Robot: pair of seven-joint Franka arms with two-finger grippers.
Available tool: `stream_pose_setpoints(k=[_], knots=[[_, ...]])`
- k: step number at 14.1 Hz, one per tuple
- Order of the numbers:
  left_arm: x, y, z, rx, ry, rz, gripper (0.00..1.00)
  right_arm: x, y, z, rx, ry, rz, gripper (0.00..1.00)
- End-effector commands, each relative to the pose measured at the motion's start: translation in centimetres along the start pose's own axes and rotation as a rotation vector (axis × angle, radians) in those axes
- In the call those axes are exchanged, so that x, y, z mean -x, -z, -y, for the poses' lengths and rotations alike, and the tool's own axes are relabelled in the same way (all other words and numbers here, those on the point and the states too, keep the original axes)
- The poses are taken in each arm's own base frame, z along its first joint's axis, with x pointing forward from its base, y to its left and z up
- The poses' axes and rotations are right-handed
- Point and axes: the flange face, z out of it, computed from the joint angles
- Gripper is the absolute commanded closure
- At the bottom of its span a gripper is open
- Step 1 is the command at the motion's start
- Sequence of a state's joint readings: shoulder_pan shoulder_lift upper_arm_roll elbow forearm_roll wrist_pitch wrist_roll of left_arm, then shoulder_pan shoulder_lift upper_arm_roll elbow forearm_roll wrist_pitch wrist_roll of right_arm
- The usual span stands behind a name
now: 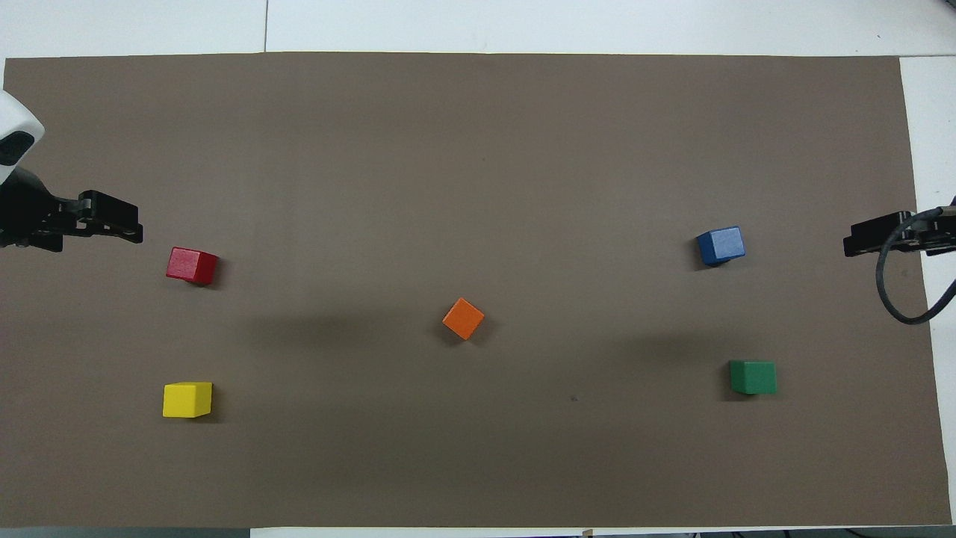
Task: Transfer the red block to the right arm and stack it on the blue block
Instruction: 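Move the left gripper toward the red cube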
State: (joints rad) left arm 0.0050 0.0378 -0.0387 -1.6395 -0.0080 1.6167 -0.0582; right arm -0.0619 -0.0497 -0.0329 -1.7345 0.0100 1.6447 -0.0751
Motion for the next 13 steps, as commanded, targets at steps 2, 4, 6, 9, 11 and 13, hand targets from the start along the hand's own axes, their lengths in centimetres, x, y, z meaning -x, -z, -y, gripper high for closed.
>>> stream_pose_setpoints(k=[2,4,6,9,11,13], knots=[[-0.1,0.0,-0.2,-0.006,0.01,-0.012,0.0,0.2,0.0,-0.2,-0.015,-0.017,0.011,0.0],[-0.1,0.0,0.0,-0.006,0.013,-0.013,0.0,0.2,0.0,-0.2,-0.015,-0.017,0.011,0.0],[0.1,-0.3,0.1,-0.005,0.011,-0.009,0.0,0.2,0.0,-0.2,-0.015,-0.014,0.012,0.0],[0.1,-1.2,0.5,0.002,0.031,-0.041,0.0,0.2,0.0,-0.1,-0.015,-0.017,0.012,0.0],[-0.2,-2.0,0.2,0.002,0.025,-0.067,0.0,0.0,0.0,-0.2,-0.013,-0.017,0.003,0.0],[0.1,-3.4,0.6,0.003,0.017,-0.11,0.0,0.1,0.0,-0.1,-0.013,-0.01,0.005,0.0]])
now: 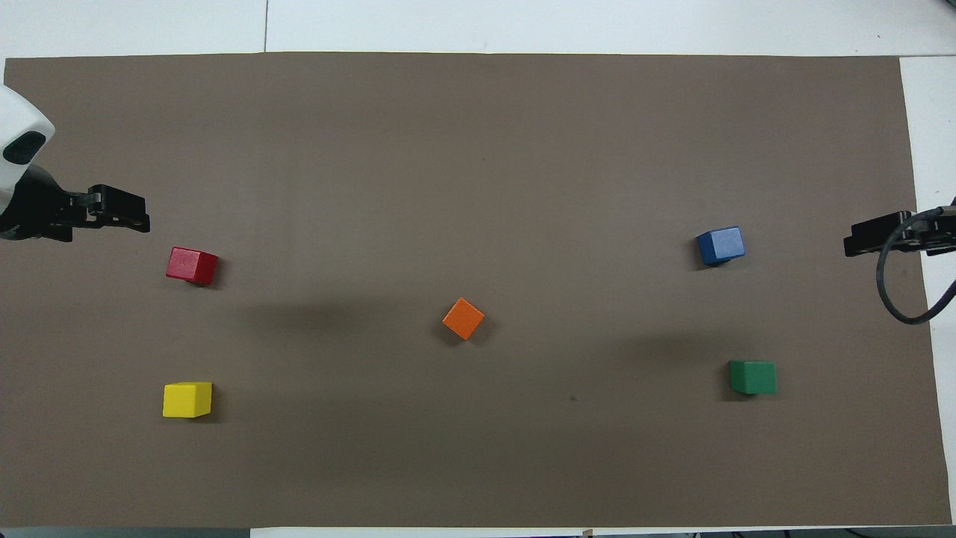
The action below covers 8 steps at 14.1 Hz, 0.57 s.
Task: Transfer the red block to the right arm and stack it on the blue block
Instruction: 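Move the left gripper toward the red cube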
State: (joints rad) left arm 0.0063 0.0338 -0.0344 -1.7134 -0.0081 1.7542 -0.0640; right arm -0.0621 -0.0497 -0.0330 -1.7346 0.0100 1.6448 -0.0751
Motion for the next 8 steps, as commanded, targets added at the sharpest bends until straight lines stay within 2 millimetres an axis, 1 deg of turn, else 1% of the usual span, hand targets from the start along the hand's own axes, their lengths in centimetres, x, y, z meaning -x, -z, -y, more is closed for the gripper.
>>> stream_pose_setpoints(k=[1,2,4,5,6,8], knots=[[1.2,-1.7,0.5,-0.005,-0.01,-0.053,0.0,0.2,0.0,0.0,-0.014,-0.004,0.009,0.0],[0.9,-2.5,0.5,-0.006,-0.052,-0.053,0.0,0.2,0.0,0.0,-0.014,-0.002,0.009,0.0],[0.8,-4.7,0.8,-0.008,-0.126,-0.036,0.0,0.2,-0.1,0.0,-0.014,-0.002,0.011,0.0],[0.9,-5.6,1.5,-0.009,-0.134,-0.039,0.0,0.2,-0.1,0.0,-0.014,-0.004,0.011,0.0],[0.9,-5.8,1.6,-0.011,-0.149,-0.043,0.0,0.2,-0.1,0.0,-0.014,-0.005,0.013,0.0],[0.7,-6.3,1.7,-0.074,-0.252,-0.039,0.0,0.2,-0.1,0.0,-0.014,-0.009,0.011,0.0]])
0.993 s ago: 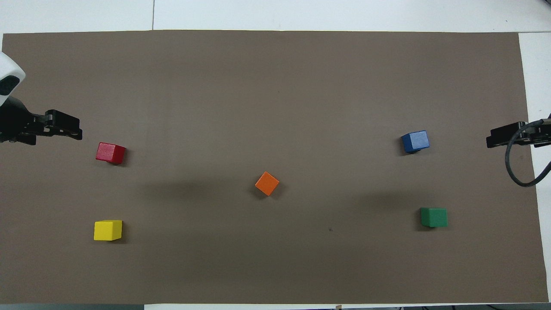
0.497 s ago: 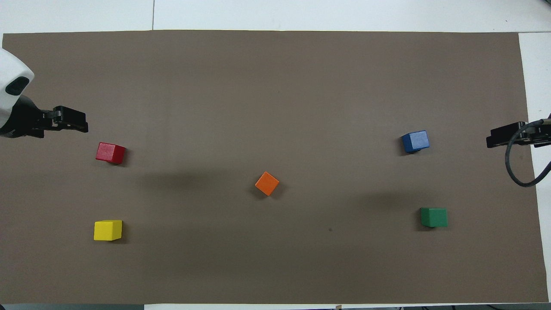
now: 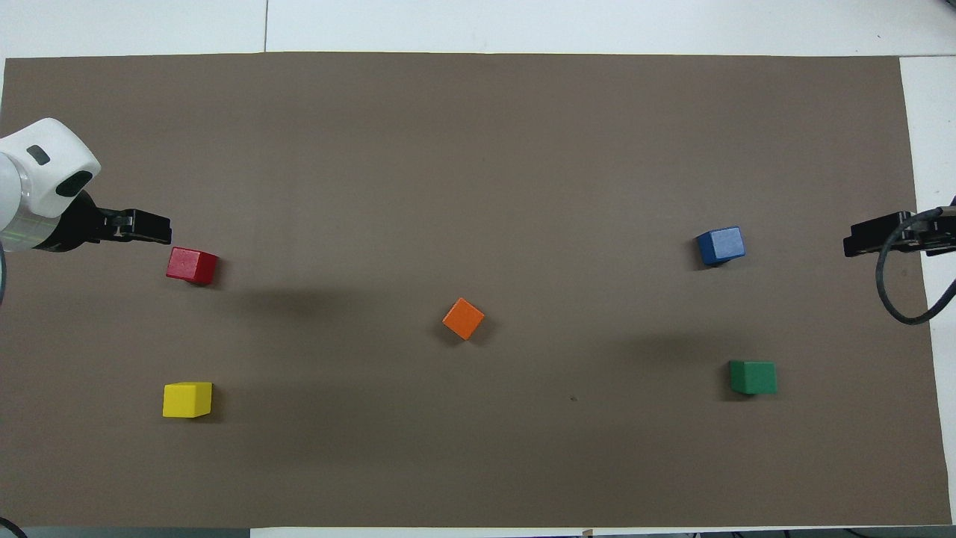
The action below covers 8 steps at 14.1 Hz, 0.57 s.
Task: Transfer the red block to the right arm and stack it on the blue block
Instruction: 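Move the left gripper toward the red cube, then close the left gripper on the red cube while the right gripper advances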
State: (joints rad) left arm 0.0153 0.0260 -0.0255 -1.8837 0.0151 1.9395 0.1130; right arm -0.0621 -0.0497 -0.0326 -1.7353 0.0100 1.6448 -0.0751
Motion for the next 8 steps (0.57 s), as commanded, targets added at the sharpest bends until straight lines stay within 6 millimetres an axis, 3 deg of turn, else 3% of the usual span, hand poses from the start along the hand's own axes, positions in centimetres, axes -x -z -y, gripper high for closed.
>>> stream_pose_setpoints(k=[1,4,8], knots=[[0.4,-0.6,0.5,-0.055,-0.091,-0.014,0.0,0.2,0.0,-0.1,-0.014,-0.012,0.01,0.0],[0.5,-5.9,1.9,-0.047,-0.077,0.013,0.0,0.2,0.0,-0.3,-0.014,-0.012,0.012,0.0],[0.7,-9.9,2.9,-0.04,-0.049,0.022,0.0,0.6,-0.4,0.4,-0.02,0.057,0.04,0.0]])
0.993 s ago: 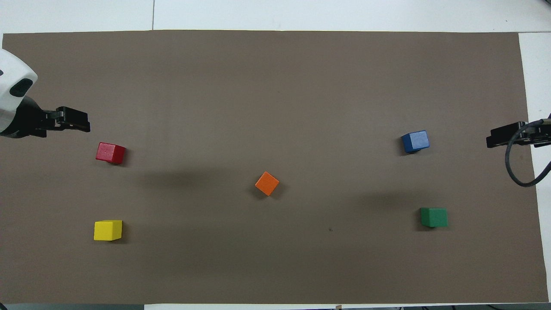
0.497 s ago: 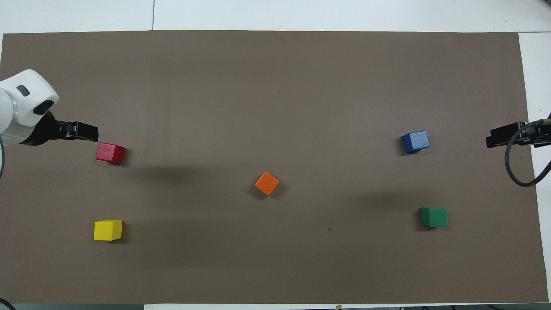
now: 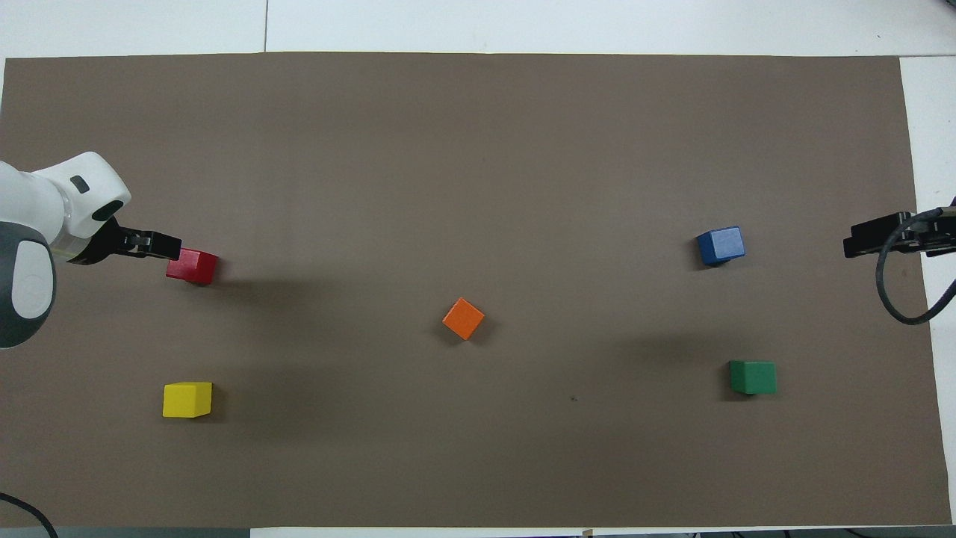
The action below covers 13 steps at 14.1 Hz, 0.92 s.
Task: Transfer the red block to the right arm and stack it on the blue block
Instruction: 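Close the left gripper on the red cube while the right gripper advances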
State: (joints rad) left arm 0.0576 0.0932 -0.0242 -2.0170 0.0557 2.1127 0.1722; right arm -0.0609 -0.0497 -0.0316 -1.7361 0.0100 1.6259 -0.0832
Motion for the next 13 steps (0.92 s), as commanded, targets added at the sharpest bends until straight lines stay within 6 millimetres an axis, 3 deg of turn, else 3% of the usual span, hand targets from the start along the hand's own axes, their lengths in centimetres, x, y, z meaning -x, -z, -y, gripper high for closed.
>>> stream_pose_setpoints(k=[1,8,13], knots=[[0.1,-1.7,0.6,-0.013,-0.006,-0.013,0.0,0.3,-0.2,0.5,-0.038,0.076,0.01,0.0],[-0.6,-5.2,-0.1,0.086,0.039,0.032,0.0,0.4,-1.5,0.9,-0.653,0.136,-0.04,0.0],[-1.5,-7.8,0.1,0.092,0.035,0.053,0.0,-2.1,-5.9,2.8,-1.072,0.105,-0.06,0.0]])
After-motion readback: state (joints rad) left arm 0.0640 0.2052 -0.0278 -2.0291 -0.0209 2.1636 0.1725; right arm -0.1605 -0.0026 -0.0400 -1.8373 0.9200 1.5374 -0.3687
